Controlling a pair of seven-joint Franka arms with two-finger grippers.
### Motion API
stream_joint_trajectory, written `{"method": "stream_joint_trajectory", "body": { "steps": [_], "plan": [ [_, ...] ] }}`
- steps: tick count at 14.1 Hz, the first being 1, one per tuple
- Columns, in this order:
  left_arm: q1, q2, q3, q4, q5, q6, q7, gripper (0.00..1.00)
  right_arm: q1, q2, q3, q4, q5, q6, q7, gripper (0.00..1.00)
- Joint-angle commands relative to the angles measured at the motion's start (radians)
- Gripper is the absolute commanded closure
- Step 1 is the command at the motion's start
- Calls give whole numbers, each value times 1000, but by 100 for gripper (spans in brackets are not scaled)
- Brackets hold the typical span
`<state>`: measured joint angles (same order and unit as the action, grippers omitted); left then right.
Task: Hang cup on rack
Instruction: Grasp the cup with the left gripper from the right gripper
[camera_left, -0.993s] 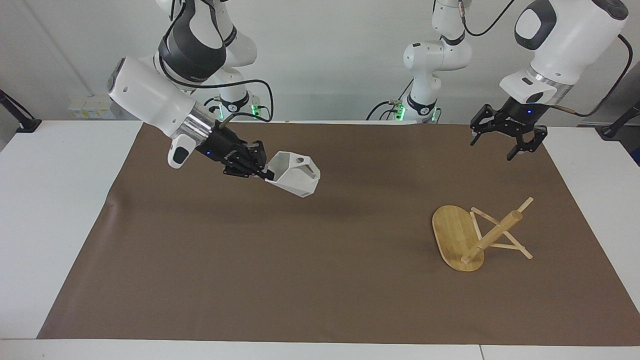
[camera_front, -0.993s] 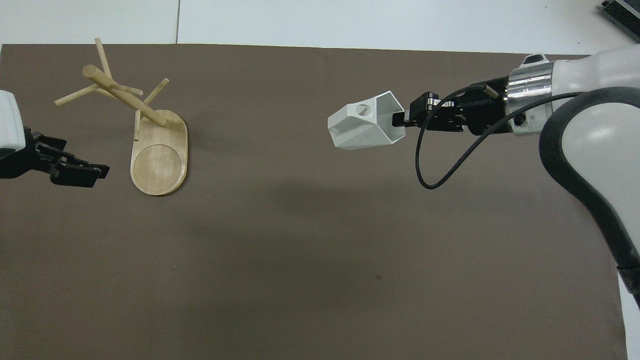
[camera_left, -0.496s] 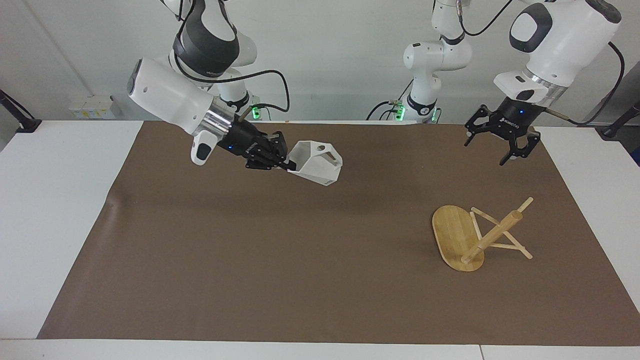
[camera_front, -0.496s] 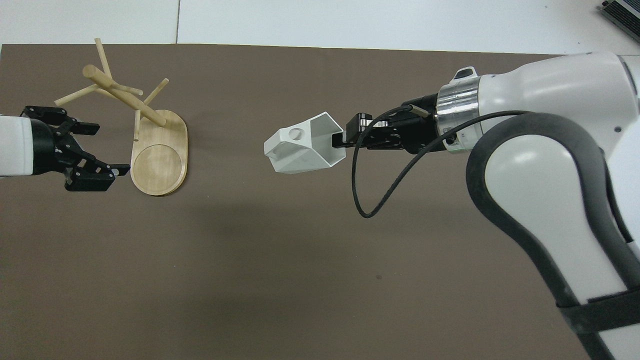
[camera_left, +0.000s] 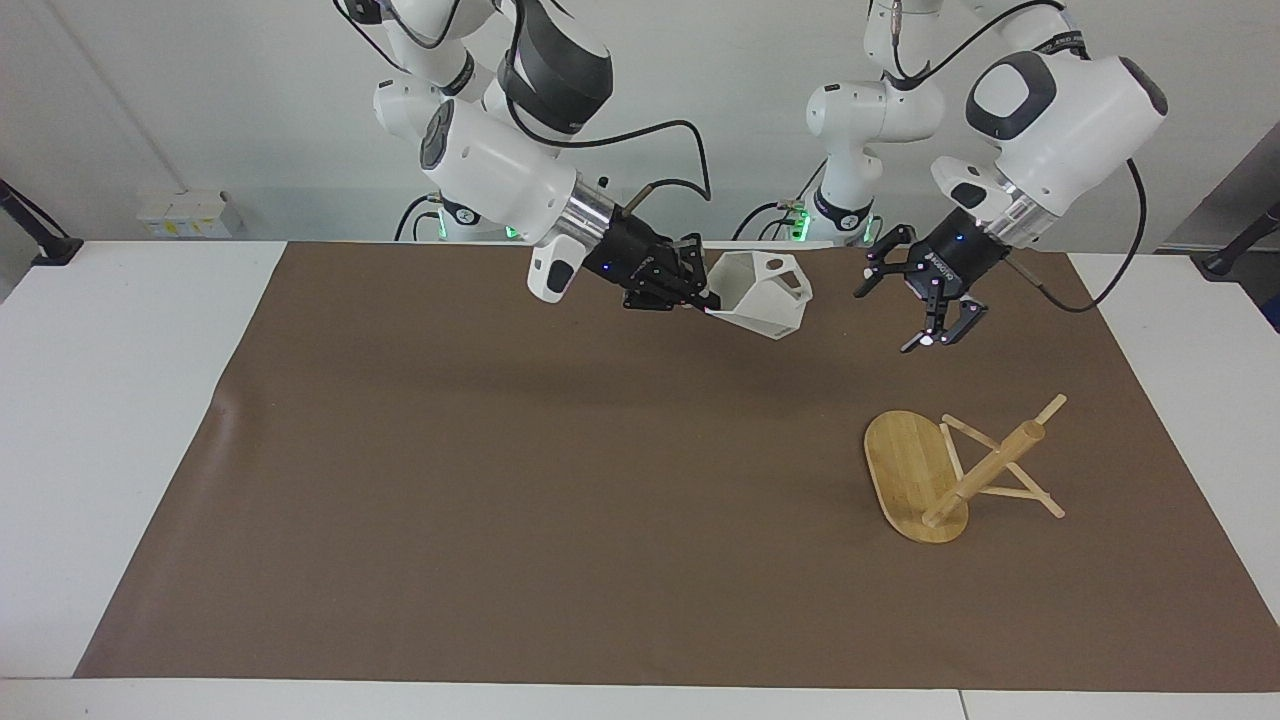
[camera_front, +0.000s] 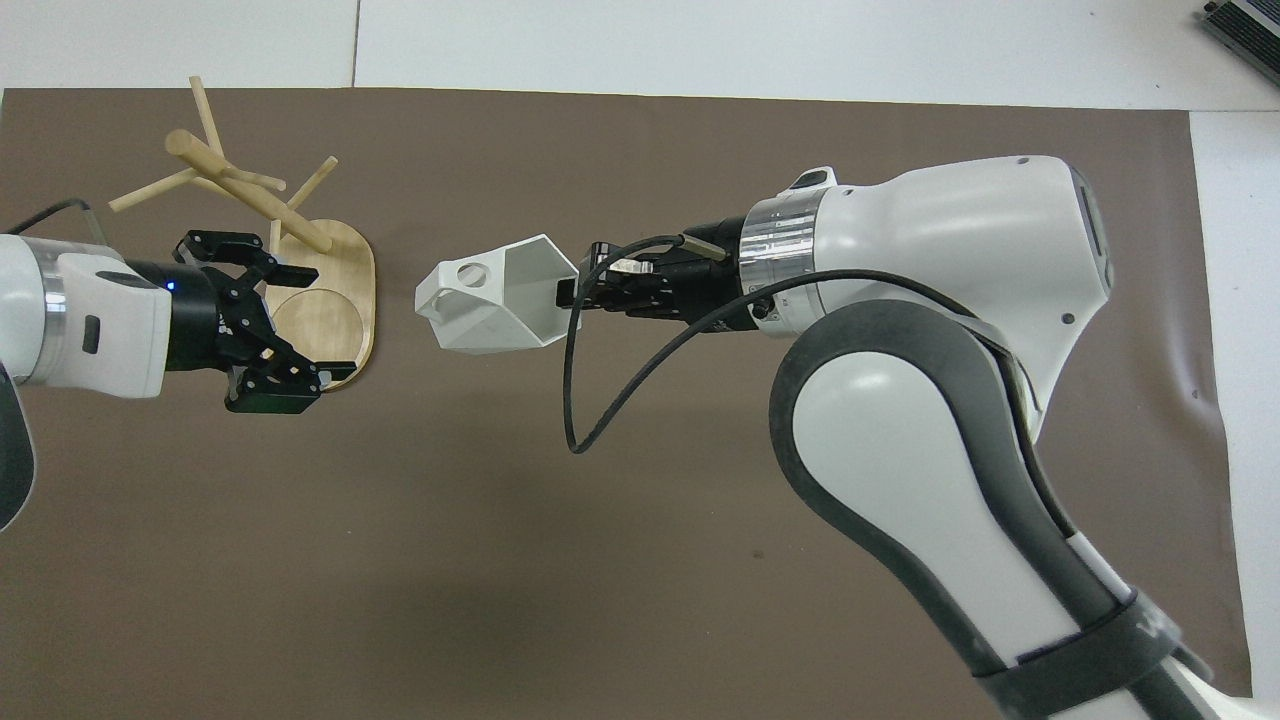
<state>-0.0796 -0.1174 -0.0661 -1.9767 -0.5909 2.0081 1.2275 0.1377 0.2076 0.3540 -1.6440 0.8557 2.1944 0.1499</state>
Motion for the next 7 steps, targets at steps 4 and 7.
{"method": "stream_joint_trajectory", "body": {
  "steps": [4,7],
  "plan": [
    [-45,-41,12,-71,-106,23,162,0,-10,21,43,15,-32,42,43,100],
    [-60,-79,12,-143,-185,49,259,0,-7,21,43,15,-46,44,43,100]
  ]
}}
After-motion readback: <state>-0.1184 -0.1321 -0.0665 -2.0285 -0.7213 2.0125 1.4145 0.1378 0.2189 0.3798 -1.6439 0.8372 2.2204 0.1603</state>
